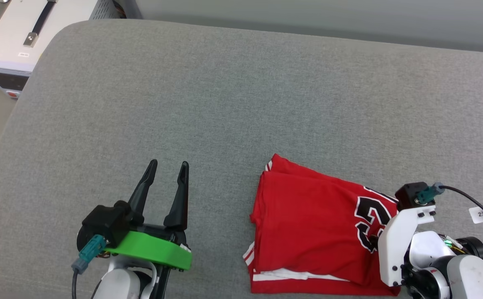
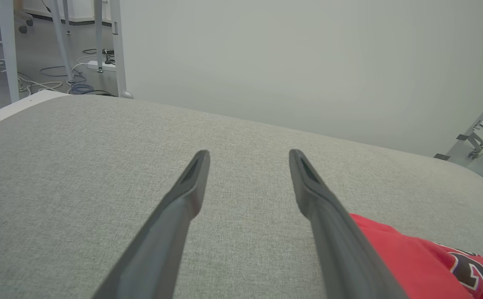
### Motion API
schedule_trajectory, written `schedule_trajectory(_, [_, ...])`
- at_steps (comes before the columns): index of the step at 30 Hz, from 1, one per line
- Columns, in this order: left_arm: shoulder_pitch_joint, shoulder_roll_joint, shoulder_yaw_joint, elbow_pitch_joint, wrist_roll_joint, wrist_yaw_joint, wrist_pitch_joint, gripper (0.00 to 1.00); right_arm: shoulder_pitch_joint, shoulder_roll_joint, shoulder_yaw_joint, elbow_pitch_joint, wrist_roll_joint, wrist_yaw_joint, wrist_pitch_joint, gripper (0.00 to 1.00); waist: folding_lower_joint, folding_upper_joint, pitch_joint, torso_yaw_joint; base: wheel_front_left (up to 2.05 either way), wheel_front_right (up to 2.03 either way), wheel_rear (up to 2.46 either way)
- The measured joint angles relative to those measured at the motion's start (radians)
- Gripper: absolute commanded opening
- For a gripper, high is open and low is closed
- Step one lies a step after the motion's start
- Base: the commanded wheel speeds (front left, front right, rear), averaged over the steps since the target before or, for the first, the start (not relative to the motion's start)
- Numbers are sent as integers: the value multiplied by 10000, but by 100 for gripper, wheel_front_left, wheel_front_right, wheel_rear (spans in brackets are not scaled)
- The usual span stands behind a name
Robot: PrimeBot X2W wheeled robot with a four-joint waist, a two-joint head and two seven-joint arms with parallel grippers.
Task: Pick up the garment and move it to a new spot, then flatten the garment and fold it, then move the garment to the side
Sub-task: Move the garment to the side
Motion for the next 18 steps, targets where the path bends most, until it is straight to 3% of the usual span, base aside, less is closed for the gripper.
schedule_trajectory(5, [-1,6,13,-19,27,0,0,100,-185,-577,550,-79,12,15,-560,0,0,0,-87,-218,0,0,0])
schedule_trajectory(9, [-5,19,-38,-81,23,0,0,100,-448,-1398,1080,-412,-12,13,-811,0,0,0,-112,-532,0,0,0])
schedule_trajectory(15, [-92,98,-297,-284,27,0,-2,100,-842,-3260,1730,-1014,-63,12,-802,0,0,0,-79,-1199,0,0,0])
schedule_trajectory(18, [-257,236,-502,-407,58,0,0,100,-1205,-4573,2127,-1237,-221,10,-811,0,0,0,19,-1621,0,0,0])
